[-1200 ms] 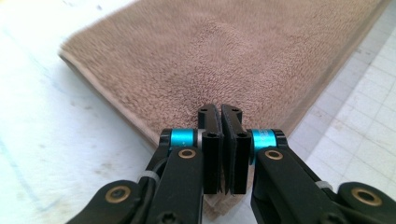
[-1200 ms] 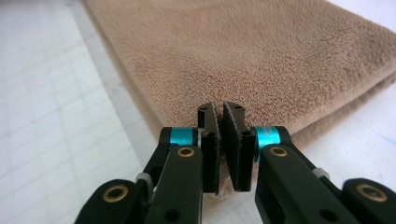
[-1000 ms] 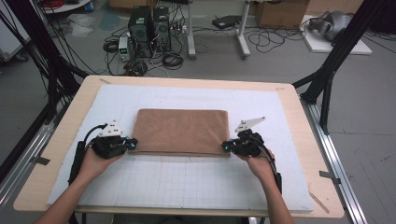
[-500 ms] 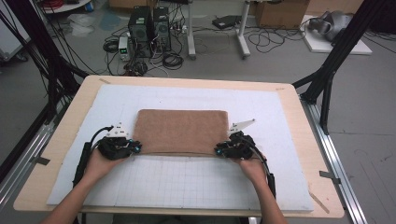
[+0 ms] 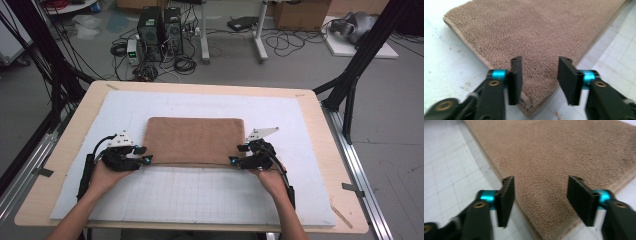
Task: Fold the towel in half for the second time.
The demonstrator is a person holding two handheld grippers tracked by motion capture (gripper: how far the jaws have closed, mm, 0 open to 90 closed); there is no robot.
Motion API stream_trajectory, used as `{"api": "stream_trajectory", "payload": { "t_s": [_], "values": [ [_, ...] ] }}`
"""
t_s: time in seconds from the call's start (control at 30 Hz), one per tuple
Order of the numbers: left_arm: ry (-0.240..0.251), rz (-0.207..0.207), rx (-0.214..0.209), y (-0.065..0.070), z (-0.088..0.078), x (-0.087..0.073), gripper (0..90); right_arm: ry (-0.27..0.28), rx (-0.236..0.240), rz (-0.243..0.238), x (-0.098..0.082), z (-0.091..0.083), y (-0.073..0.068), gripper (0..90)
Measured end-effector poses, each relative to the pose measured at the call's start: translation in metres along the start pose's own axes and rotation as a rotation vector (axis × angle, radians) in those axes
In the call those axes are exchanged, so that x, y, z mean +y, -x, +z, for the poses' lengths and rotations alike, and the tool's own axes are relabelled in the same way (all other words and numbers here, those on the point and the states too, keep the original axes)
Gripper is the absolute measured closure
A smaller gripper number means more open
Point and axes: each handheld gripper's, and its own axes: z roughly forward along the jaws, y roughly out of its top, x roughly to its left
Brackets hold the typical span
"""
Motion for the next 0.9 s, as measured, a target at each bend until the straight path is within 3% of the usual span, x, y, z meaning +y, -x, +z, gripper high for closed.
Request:
{"api": "stream_trajectory", "payload": {
  "t_s": [0.23, 0.47, 0.9],
  "values": [
    [0.032, -0.004, -0.005, 0.003, -0.005, 0.002, 37.4, 0.028, -0.011, 0.017, 0.001, -0.011, 0.002, 24.2],
    [0.060, -0.025, 0.008, 0.002, -0.011, 0.004, 31.9, 0.047, -0.033, -0.004, 0.009, -0.029, 0.007, 21.2],
    [0.057, -0.016, 0.002, 0.006, -0.018, 0.005, 22.9, 0.060, -0.047, -0.001, 0.000, -0.034, 0.001, 16.1]
  ]
}}
